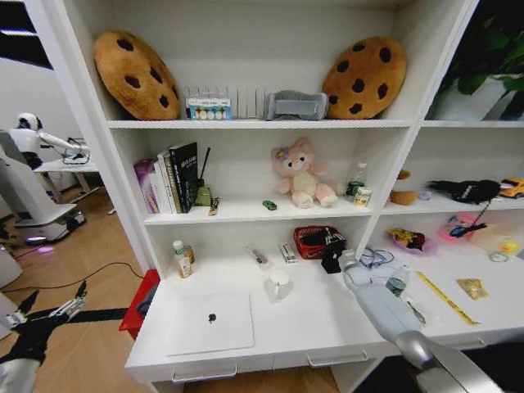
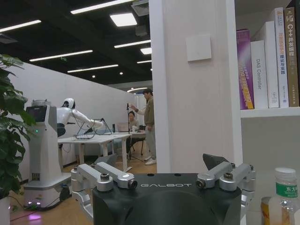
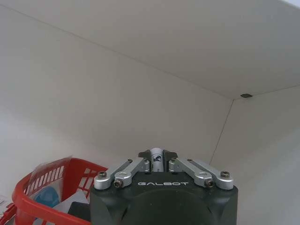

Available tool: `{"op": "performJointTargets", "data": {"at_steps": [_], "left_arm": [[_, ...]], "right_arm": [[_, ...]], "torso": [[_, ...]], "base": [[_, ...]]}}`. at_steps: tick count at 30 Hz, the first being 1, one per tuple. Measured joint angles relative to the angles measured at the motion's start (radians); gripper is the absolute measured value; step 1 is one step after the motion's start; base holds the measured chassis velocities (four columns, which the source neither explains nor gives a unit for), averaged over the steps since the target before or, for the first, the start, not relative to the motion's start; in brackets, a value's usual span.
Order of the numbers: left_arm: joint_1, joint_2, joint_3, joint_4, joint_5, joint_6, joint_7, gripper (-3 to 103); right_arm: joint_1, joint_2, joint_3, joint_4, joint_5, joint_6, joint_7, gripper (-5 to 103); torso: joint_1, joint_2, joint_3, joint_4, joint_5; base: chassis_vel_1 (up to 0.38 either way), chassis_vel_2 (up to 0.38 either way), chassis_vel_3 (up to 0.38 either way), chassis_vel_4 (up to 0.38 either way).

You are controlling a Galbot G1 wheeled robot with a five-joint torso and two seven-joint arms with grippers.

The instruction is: Organize the objects on the table.

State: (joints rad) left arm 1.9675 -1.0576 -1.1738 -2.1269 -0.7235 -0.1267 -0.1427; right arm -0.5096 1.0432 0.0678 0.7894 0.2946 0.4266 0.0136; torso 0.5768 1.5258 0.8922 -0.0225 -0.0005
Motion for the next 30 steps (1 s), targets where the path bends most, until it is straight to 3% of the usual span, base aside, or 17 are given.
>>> {"op": "performJointTargets", "data": {"at_steps": [2, 4, 5, 24, 30], "left_arm": [[0.0, 0.0, 0.0, 0.0, 0.0, 0.0, 0.0, 100], [0.0, 0.0, 0.0, 0.0, 0.0, 0.0, 0.0, 100], [0.0, 0.0, 0.0, 0.0, 0.0, 0.0, 0.0, 100], [0.0, 0.0, 0.0, 0.0, 0.0, 0.0, 0.0, 100], [0.0, 0.0, 0.0, 0.0, 0.0, 0.0, 0.0, 100]], "right_arm": [[-0.004, -0.001, 0.002, 0.002, 0.0, 0.0, 0.002, 10], [-0.015, -0.009, 0.005, 0.013, 0.002, -0.001, 0.003, 20], [-0.015, -0.009, 0.005, 0.013, 0.002, -0.001, 0.003, 20], [-0.161, -0.094, 0.075, 0.261, 0.077, -0.081, 0.044, 95], [-0.211, -0.121, 0.109, 0.373, 0.106, -0.117, 0.059, 100]], "torso": [[0.0, 0.0, 0.0, -0.0001, 0.0], [0.0, 0.0, 0.0, -0.0001, 0.0002], [0.0, 0.0, 0.0, -0.0001, 0.0002], [0.0, 0.0, 0.0, -0.0002, 0.0006], [0.0, 0.0, 0.0, -0.0001, 0.0004]], "base": [[0.0, 0.0, 0.0, 0.0], [0.0, 0.0, 0.0, 0.0], [0.0, 0.0, 0.0, 0.0], [0.0, 0.0, 0.0, 0.0], [0.0, 0.0, 0.0, 0.0]]}}
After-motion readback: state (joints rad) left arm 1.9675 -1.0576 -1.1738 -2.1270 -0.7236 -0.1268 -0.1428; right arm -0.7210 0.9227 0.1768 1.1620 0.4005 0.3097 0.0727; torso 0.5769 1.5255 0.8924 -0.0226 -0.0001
